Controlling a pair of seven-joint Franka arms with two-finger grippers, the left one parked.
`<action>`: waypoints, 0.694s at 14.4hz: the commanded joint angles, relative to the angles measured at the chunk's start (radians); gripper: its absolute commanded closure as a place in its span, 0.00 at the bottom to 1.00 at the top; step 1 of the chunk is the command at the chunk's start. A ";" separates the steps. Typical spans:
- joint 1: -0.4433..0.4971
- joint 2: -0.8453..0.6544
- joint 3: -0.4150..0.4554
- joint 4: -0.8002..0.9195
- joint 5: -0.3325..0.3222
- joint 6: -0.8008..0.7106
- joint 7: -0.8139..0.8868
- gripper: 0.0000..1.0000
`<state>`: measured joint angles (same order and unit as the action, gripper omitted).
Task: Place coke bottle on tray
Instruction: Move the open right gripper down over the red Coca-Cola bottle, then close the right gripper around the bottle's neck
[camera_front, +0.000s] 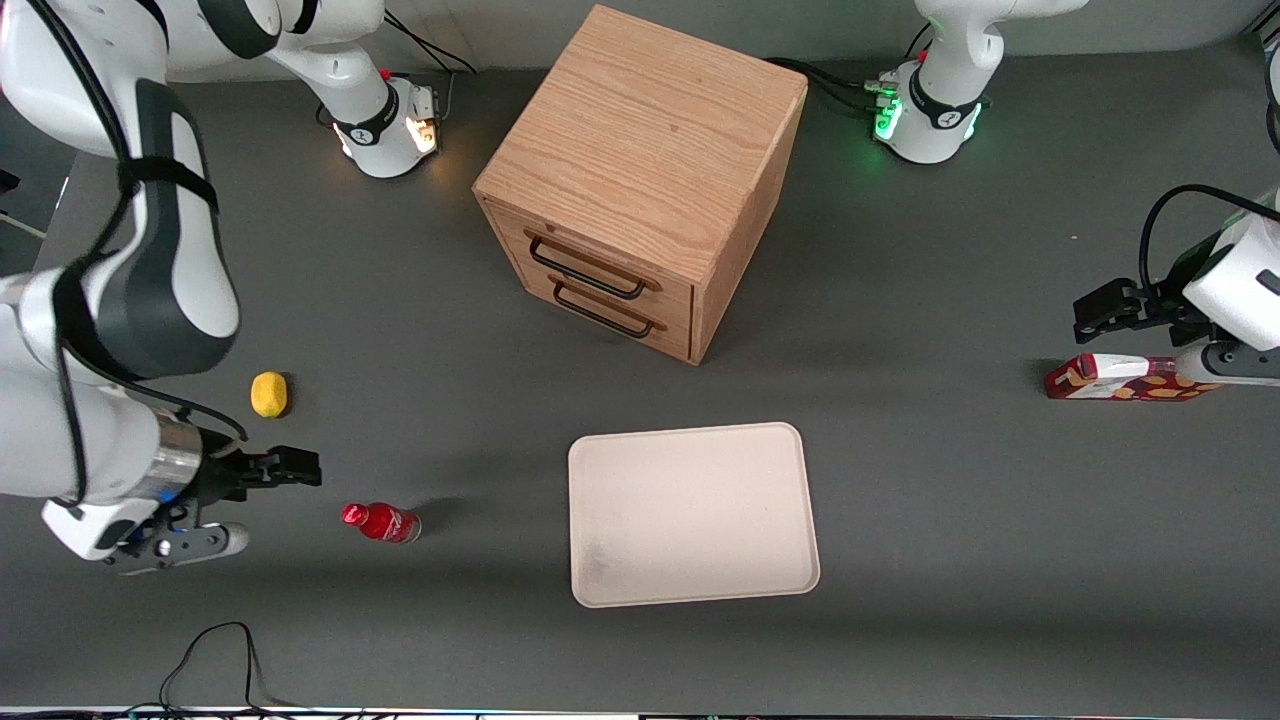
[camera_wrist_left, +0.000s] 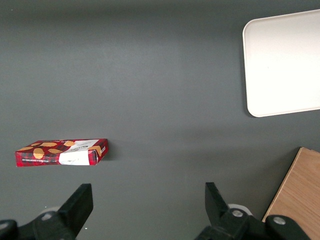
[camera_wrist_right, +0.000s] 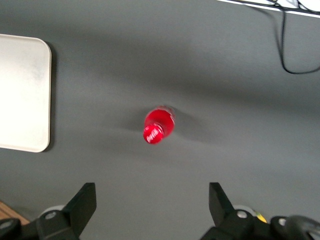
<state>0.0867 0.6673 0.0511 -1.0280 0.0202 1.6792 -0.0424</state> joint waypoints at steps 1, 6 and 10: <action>0.010 0.060 0.004 0.043 -0.011 0.031 -0.013 0.00; 0.010 0.074 0.003 -0.033 -0.012 0.137 -0.014 0.00; 0.022 0.080 0.003 -0.076 -0.014 0.210 -0.011 0.00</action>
<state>0.1009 0.7542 0.0512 -1.0731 0.0197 1.8537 -0.0424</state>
